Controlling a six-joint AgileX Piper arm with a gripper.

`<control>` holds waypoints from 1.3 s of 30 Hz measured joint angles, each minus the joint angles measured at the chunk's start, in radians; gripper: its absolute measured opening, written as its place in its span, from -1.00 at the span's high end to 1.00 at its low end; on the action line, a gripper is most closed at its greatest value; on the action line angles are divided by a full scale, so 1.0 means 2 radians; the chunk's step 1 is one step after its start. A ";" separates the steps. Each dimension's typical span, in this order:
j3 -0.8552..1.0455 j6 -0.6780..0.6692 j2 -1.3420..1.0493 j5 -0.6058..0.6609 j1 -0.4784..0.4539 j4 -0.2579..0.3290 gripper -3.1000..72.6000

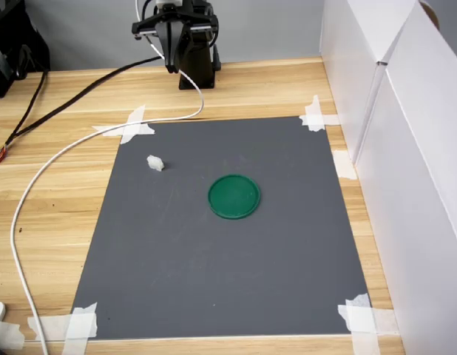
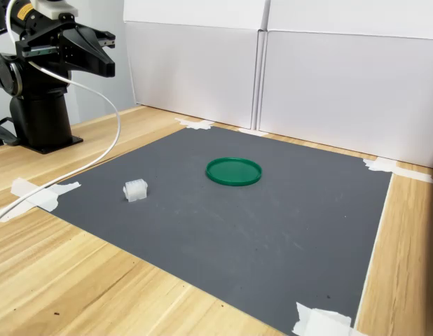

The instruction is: Grasp a white terminal and put it in the green lid.

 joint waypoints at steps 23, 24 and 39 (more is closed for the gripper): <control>-0.226 -0.184 0.322 0.117 0.000 -0.017 0.96; -0.233 -0.189 0.333 0.126 0.000 -0.022 0.96; -0.316 -0.371 0.477 0.230 0.000 -0.062 0.96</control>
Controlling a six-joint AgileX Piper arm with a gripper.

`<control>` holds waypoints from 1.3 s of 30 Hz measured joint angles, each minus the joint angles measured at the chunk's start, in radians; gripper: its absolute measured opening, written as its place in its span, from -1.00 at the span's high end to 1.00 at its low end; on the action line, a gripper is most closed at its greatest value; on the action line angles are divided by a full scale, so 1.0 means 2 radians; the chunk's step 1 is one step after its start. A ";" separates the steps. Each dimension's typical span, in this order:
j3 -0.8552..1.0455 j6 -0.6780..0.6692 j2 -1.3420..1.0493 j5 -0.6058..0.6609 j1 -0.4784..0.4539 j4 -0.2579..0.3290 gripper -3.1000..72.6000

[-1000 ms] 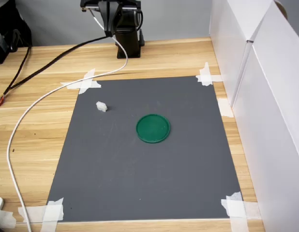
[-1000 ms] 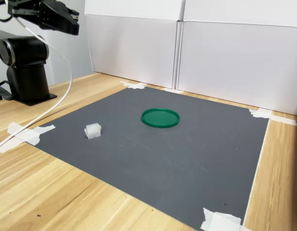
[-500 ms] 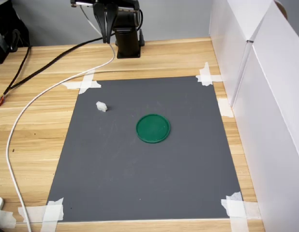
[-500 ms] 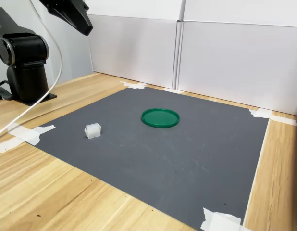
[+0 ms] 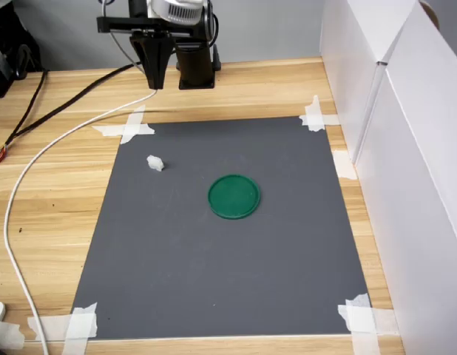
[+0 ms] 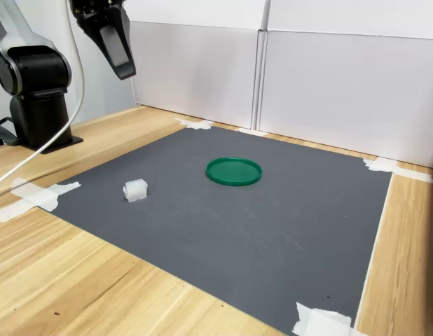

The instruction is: Grasp a white terminal and put it in the green lid.

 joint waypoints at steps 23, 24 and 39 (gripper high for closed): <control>-0.116 -0.268 0.153 0.108 -0.122 0.070 0.89; -0.122 -0.269 0.159 0.109 -0.124 0.069 0.85; -0.137 -0.282 0.197 0.081 -0.128 0.057 -0.44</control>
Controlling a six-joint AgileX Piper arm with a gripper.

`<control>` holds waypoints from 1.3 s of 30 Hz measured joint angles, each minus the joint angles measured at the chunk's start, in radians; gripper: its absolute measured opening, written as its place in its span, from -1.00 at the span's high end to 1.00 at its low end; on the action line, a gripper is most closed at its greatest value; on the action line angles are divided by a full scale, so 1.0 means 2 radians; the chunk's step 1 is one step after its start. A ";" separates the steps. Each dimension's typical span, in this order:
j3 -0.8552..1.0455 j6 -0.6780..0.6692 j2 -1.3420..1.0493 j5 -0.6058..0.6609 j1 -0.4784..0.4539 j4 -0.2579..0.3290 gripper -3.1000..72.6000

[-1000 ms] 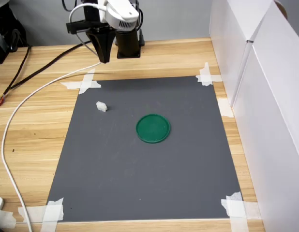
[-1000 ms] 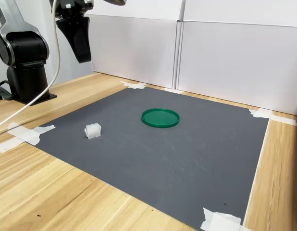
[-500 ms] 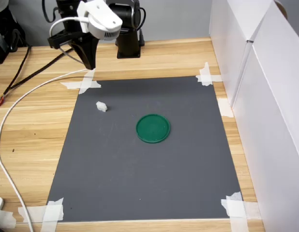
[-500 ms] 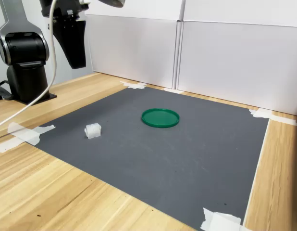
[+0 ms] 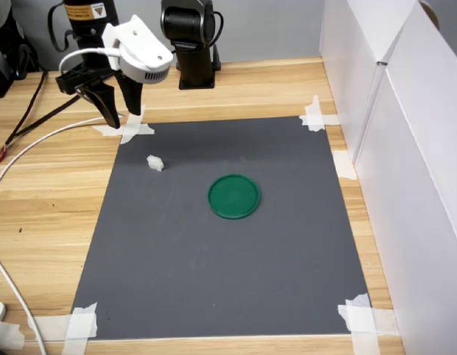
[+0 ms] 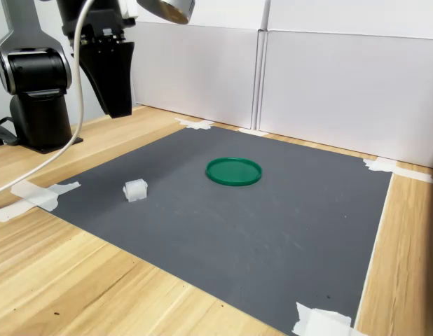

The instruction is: Grasp a white terminal and put it in the green lid.

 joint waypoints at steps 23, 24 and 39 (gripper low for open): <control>0.035 -0.078 0.018 0.006 -0.002 0.017 -0.51; 0.035 -0.078 0.020 0.002 -0.002 0.017 -0.51; 0.035 -0.043 0.042 -0.024 -0.002 0.006 -0.51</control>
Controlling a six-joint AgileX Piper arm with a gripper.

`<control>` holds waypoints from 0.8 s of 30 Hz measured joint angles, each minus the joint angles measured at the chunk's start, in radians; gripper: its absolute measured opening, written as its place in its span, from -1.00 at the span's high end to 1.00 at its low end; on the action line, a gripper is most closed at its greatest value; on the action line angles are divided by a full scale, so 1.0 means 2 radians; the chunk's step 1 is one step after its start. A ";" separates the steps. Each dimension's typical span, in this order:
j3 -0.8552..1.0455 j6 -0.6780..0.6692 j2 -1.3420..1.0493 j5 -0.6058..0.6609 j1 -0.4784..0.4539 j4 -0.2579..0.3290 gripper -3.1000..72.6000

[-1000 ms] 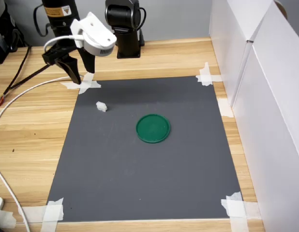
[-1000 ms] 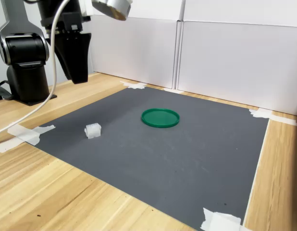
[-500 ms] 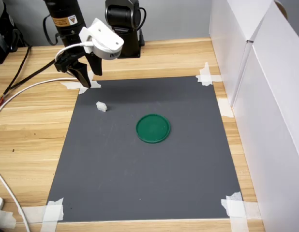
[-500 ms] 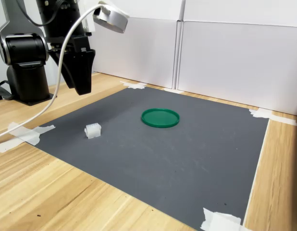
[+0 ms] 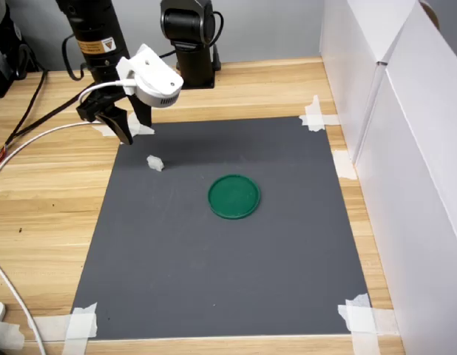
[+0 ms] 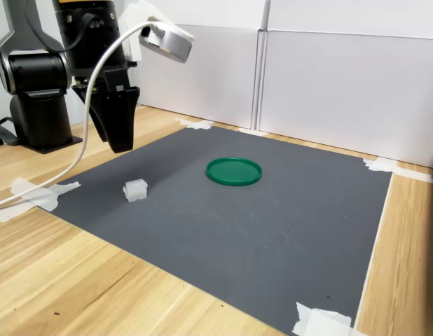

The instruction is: Grasp a white terminal and put it in the green lid.

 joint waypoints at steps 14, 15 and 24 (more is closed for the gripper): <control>0.023 0.010 0.001 -0.040 0.026 0.004 -0.51; 0.023 0.012 0.004 -0.044 0.026 0.000 -0.51; 0.023 0.011 0.051 -0.052 0.026 -0.005 -0.51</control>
